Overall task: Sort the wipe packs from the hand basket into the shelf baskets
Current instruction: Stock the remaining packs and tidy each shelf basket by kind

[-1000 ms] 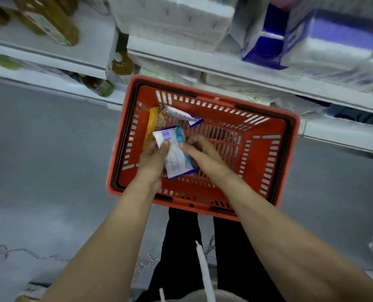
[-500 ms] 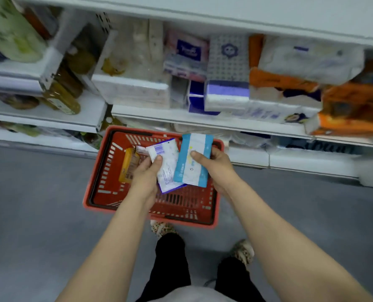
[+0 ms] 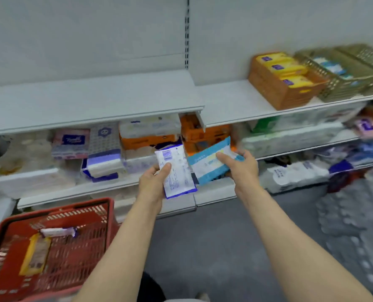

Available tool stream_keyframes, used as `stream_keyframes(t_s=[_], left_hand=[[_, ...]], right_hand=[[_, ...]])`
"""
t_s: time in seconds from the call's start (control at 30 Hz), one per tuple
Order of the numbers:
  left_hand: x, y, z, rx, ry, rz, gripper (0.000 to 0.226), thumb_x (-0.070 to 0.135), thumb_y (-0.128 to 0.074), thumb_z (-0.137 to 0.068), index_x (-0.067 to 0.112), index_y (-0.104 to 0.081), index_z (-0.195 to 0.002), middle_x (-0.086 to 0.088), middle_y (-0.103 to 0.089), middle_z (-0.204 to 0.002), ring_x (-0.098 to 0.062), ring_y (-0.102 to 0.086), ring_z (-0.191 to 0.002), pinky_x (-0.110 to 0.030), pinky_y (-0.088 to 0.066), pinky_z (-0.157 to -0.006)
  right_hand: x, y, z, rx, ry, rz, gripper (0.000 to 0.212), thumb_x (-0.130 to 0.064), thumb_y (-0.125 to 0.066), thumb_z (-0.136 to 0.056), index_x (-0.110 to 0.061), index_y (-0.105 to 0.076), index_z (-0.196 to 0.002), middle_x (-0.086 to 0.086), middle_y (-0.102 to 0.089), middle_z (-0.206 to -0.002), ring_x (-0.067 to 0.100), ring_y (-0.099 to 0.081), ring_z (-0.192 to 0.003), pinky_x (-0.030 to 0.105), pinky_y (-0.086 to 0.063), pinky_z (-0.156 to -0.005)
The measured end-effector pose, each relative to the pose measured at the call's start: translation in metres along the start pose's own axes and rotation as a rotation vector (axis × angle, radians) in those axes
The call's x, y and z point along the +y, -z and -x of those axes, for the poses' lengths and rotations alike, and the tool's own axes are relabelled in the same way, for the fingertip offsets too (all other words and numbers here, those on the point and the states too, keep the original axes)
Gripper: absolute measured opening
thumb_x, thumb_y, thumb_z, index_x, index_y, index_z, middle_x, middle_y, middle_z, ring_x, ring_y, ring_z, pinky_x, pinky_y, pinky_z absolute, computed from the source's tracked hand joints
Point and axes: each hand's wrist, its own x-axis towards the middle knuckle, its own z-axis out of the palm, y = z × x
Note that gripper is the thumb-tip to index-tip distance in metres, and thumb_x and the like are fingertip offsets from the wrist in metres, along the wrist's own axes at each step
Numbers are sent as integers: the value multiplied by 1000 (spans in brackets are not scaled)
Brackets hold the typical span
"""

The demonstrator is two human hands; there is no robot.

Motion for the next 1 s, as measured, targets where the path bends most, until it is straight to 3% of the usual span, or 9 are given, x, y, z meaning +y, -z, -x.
stream_keyframes(t_s=[0.1, 0.23, 0.37, 0.5, 0.6, 0.7, 0.8, 0.9, 1.0], left_hand=[[8, -66, -4, -49, -55, -45, 16, 17, -65, -92, 9, -66, -106, -13, -74, -104, -26, -73, -87, -43, -60, -71], [20, -164, -17, -110, -196, -144, 10, 20, -70, -89, 16, -67, -98, -8, -75, -102, -24, -73, -87, -40, -59, -70], [16, -264, -28, -206, -318, -264, 11, 24, -73, -86, 24, -69, -96, 4, -75, -93, -14, -69, -86, -18, -53, -62], [9, -361, -50, -419, -323, -309, 17, 36, -71, -87, 24, -73, -99, 1, -75, -99, -17, -69, -96, -31, -56, -81], [8, -435, -80, -523, -347, -291, 24, 42, -57, -95, 27, -76, -96, -2, -75, -102, -15, -65, -91, -27, -50, -77], [6, -506, -118, -533, -388, -336, 13, 24, -64, -93, 31, -71, -102, -2, -72, -103, -18, -64, -92, -25, -54, -74], [4, -563, -147, -486, -277, -381, 50, 23, -77, -83, 19, -54, -127, -6, -64, -119, -22, -67, -100, -38, -58, -78], [5, -608, -162, -425, -235, -387, 50, 19, -83, -76, 10, -58, -118, -7, -69, -106, -10, -70, -76, -20, -52, -55], [-1, -646, -174, -377, -175, -356, 36, 10, -79, -78, 1, -65, -109, -15, -73, -96, -10, -69, -59, -19, -50, -48]], right_hand=[[-39, 49, -17, 91, 31, -63, 30, -11, -84, -75, -13, -55, -83, 2, -68, -82, 7, -69, -59, 24, -55, -52], [-71, 94, -46, 164, 67, -114, 45, -6, -83, -75, -11, -57, -111, 6, -70, -100, 20, -73, -82, 37, -62, -69], [-97, 130, -87, 137, 109, -167, 19, -9, -77, -82, -17, -67, -97, 5, -74, -92, 20, -74, -81, 38, -62, -73], [-139, 172, -145, 82, 136, -260, 16, -12, -72, -88, -14, -65, -102, 5, -73, -92, 18, -72, -78, 40, -58, -78], [-176, 212, -199, 91, 184, -300, 22, -9, -69, -90, -8, -63, -111, 6, -71, -95, 16, -70, -78, 38, -59, -76], [-210, 249, -252, 72, 203, -277, 23, -7, -67, -90, -7, -63, -113, 8, -72, -102, 17, -71, -81, 33, -60, -72], [-237, 283, -298, 53, 231, -259, 18, -5, -67, -89, -13, -64, -105, 4, -73, -99, 15, -72, -81, 28, -59, -66], [-255, 320, -338, 64, 220, -244, 23, -2, -67, -89, -9, -63, -110, 10, -72, -105, 21, -71, -86, 29, -59, -67], [-266, 360, -379, 93, 149, -217, 25, -1, -65, -90, -4, -62, -115, 15, -71, -110, 29, -69, -94, 39, -57, -80]])
